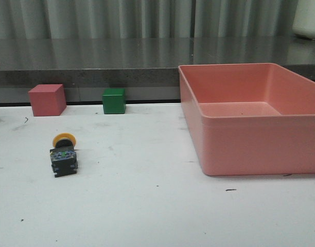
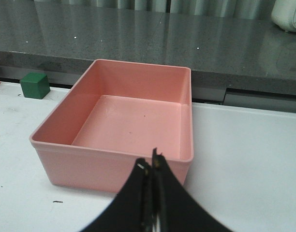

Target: Place and stand button with both arms

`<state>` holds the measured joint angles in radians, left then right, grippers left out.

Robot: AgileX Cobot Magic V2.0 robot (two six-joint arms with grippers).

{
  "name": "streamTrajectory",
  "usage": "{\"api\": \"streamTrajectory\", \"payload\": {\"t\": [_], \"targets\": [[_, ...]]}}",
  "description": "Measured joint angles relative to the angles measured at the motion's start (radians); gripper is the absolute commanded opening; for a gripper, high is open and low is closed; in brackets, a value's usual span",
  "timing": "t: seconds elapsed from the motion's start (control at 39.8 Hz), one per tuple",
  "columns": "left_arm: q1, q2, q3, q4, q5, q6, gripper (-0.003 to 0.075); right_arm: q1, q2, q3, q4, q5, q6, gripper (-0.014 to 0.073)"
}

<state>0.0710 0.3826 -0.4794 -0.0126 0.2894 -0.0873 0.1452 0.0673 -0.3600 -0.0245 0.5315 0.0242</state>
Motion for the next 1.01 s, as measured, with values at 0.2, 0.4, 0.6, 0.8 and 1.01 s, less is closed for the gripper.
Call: {"api": "streamTrajectory", "payload": {"t": [0.2, 0.4, 0.6, 0.8, 1.01], "targets": [[-0.011, 0.089, -0.018, -0.103, -0.002, 0.0, 0.0689, 0.0, 0.0, 0.002, 0.0, 0.0, 0.0, -0.0068], [-0.128, 0.311, -0.133, -0.124, 0.096, 0.0, 0.0689, 0.0, 0.0, 0.002, 0.0, 0.0, 0.0, -0.0068], [-0.28, 0.561, -0.286, -0.129, 0.249, 0.0, 0.0689, 0.0, 0.0, 0.002, 0.0, 0.0, 0.0, -0.0068], [-0.342, 0.819, -0.417, -0.205, 0.385, 0.0, 0.0689, 0.0, 0.0, 0.002, 0.0, 0.0, 0.0, -0.0068], [-0.352, 1.088, -0.581, -0.276, 0.533, 0.0, 0.0689, 0.0, 0.0, 0.002, 0.0, 0.0, 0.0, -0.0068]]}}
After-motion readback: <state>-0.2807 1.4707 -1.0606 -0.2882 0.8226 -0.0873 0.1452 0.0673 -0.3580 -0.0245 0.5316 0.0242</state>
